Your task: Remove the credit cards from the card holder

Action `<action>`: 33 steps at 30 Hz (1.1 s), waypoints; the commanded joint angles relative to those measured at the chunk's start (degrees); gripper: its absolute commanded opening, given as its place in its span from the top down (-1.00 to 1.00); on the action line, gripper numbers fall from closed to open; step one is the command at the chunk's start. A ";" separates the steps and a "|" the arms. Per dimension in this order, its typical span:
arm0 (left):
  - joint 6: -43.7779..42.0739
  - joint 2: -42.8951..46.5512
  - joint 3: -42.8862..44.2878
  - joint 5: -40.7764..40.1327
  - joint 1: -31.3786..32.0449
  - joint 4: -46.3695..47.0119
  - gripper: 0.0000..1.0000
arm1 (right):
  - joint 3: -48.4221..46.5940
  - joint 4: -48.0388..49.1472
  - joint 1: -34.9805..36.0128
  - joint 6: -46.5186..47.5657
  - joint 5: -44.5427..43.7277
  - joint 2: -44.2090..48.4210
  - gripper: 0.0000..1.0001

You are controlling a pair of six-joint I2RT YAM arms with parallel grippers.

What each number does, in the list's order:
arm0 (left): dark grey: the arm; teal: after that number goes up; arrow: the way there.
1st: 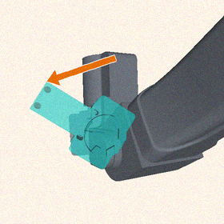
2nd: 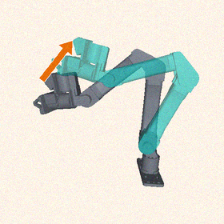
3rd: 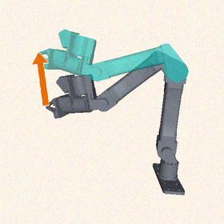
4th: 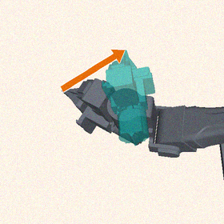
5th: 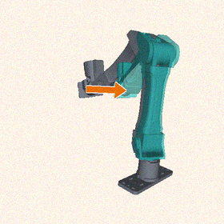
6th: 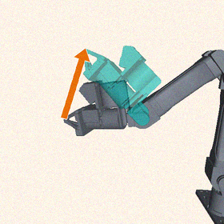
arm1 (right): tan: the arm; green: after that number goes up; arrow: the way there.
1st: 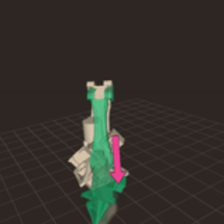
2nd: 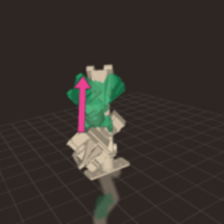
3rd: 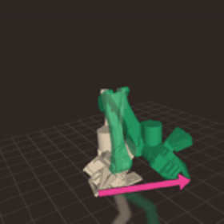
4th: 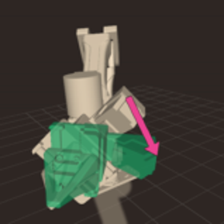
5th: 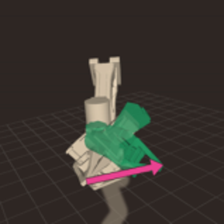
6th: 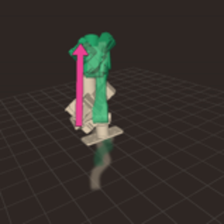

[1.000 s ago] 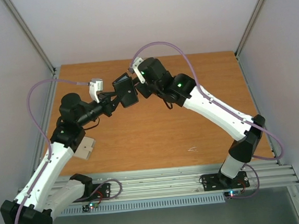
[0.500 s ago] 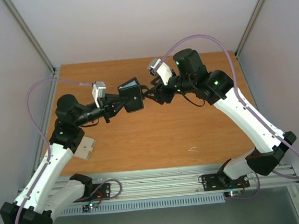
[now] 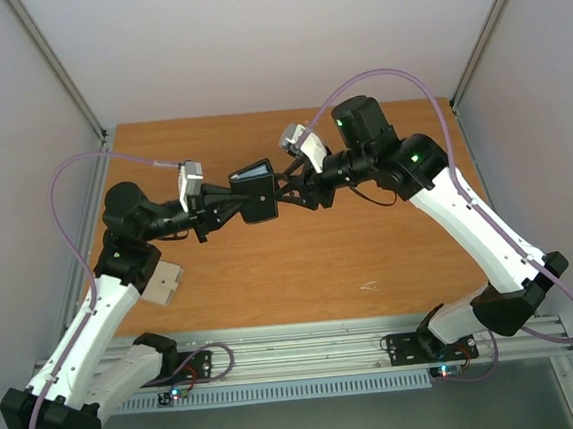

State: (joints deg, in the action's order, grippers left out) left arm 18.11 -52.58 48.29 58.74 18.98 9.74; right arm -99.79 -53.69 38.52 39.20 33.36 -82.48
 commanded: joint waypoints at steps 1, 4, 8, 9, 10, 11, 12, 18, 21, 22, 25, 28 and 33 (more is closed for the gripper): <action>-1.17 1.13 0.26 3.72 -0.08 6.33 0.99 | -2.16 -5.33 -0.55 5.78 1.32 1.59 0.02; -1.41 0.74 0.48 4.18 -0.08 6.51 0.99 | -4.79 -9.40 -0.55 6.39 0.38 -0.90 0.04; -1.13 0.82 0.53 4.25 -0.07 6.38 1.00 | -6.67 -11.44 -0.55 6.86 2.14 -2.23 0.06; -1.27 0.83 0.61 4.27 -0.08 6.15 1.00 | -6.41 -10.93 -0.55 7.00 1.96 -2.03 0.06; -1.56 0.74 0.78 4.28 -0.04 5.90 0.99 | -6.42 -10.72 -0.55 7.14 1.98 -2.03 0.06; -1.72 0.66 0.90 4.21 -0.07 5.71 0.99 | -6.90 -10.82 -0.55 7.20 2.27 -2.32 0.05; -1.82 0.61 0.97 4.19 -0.04 5.65 1.00 | -7.55 -11.09 -0.55 7.16 2.95 -2.84 0.04; -1.43 0.28 0.97 3.95 0.18 5.83 0.99 | -9.25 -8.71 -0.03 4.11 9.50 -5.31 -0.12; -1.11 0.28 0.84 3.97 0.26 6.03 0.99 | -9.11 -6.54 0.53 3.25 9.84 -5.77 -0.11; -1.13 0.29 0.77 4.05 0.26 6.12 0.99 | -9.04 -6.06 0.53 3.07 9.91 -5.95 -0.11; -1.13 0.45 0.60 4.19 0.27 6.26 1.00 | -8.97 -5.46 0.55 3.13 8.87 -6.42 -0.12; -1.02 0.75 0.33 4.10 0.27 6.33 1.00 | -8.58 -4.87 0.59 3.77 9.34 -6.17 -0.08; -1.31 0.55 0.22 3.90 0.34 6.26 0.99 | -12.51 -8.62 0.57 5.18 14.06 -7.90 0.33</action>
State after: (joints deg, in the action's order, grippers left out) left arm 17.37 -52.58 48.29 61.82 18.96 12.51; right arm -108.25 -62.30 38.63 43.77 42.06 -88.73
